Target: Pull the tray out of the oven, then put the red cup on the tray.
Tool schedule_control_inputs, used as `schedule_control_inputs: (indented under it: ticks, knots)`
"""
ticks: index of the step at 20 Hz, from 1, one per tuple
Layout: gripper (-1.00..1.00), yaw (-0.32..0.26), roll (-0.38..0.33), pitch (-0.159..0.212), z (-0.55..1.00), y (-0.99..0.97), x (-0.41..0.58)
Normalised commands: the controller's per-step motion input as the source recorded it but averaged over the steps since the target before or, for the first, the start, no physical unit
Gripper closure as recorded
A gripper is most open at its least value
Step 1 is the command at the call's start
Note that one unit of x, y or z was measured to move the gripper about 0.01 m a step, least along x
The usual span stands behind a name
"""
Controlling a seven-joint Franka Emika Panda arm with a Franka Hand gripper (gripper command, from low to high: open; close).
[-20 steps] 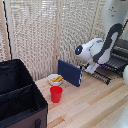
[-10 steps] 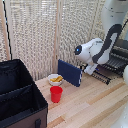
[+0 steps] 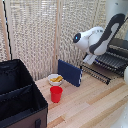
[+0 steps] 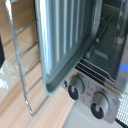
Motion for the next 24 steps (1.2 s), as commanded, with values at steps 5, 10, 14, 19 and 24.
schedule_control_inputs:
  ticks: [5, 10, 14, 19, 24]
  knots:
    - [-1.0, -0.171, 0.111, 0.0, 0.64, 0.14, 0.281]
    - [-1.0, -0.204, 0.098, -0.028, 0.57, 0.31, 0.175]
    - [-1.0, -0.185, 0.15, -0.033, 0.58, 0.42, 0.061]
    - [-1.0, -0.172, 0.164, -0.043, 0.57, 0.47, 0.002]
    - [-1.0, -0.164, 0.174, -0.039, 0.5, 0.5, -0.002]
